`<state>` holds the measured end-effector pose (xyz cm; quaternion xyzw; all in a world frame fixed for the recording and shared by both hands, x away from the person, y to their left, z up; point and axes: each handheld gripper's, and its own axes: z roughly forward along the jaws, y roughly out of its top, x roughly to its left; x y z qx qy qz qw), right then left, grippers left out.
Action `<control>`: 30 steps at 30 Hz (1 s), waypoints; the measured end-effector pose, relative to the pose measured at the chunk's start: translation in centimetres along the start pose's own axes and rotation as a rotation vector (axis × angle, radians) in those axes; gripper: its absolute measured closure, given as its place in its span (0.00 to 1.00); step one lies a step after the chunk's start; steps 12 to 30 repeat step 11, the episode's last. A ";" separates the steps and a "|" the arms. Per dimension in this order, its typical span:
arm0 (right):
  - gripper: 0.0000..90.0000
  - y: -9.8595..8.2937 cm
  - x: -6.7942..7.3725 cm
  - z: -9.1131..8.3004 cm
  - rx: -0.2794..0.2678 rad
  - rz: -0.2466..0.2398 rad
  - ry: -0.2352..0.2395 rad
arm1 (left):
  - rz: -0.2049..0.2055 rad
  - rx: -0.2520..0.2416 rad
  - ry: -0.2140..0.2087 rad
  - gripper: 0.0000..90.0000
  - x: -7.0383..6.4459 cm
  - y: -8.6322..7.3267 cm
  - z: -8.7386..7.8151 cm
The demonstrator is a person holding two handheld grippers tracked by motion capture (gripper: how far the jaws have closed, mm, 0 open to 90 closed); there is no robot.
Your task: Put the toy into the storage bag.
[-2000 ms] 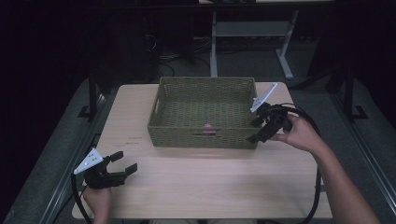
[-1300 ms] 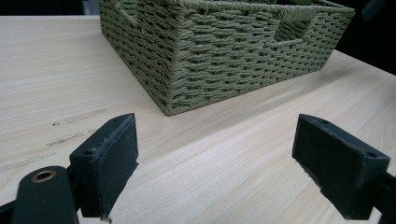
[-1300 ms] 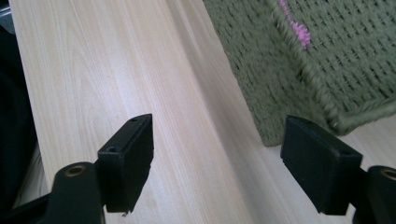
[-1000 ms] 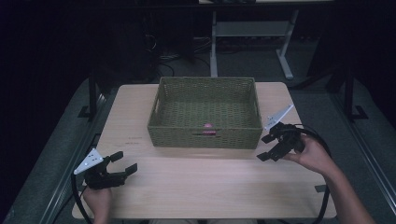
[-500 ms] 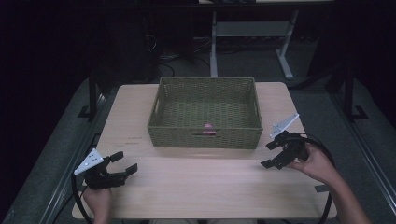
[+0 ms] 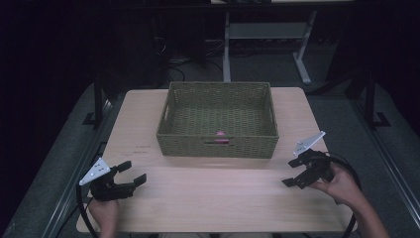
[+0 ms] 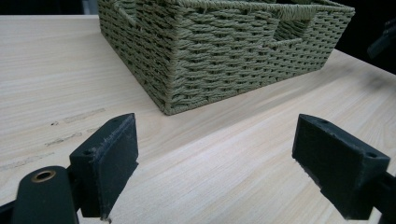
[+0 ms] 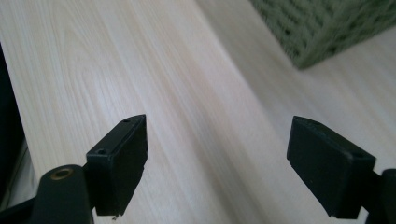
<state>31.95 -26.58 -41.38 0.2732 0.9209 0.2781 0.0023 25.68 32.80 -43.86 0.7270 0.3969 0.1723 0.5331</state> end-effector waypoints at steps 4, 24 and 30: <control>0.22 -0.7 0.0 0.1 -0.001 0.028 -0.009 | 0.001 0.000 -0.003 0.15 0.0 0.0 0.1; 0.23 -2.4 0.2 0.0 -0.019 0.048 -0.021 | 0.000 0.003 -0.001 0.15 0.1 0.1 0.2; 0.23 -2.4 0.2 0.0 -0.019 0.048 -0.021 | 0.000 0.003 -0.001 0.15 0.1 0.1 0.2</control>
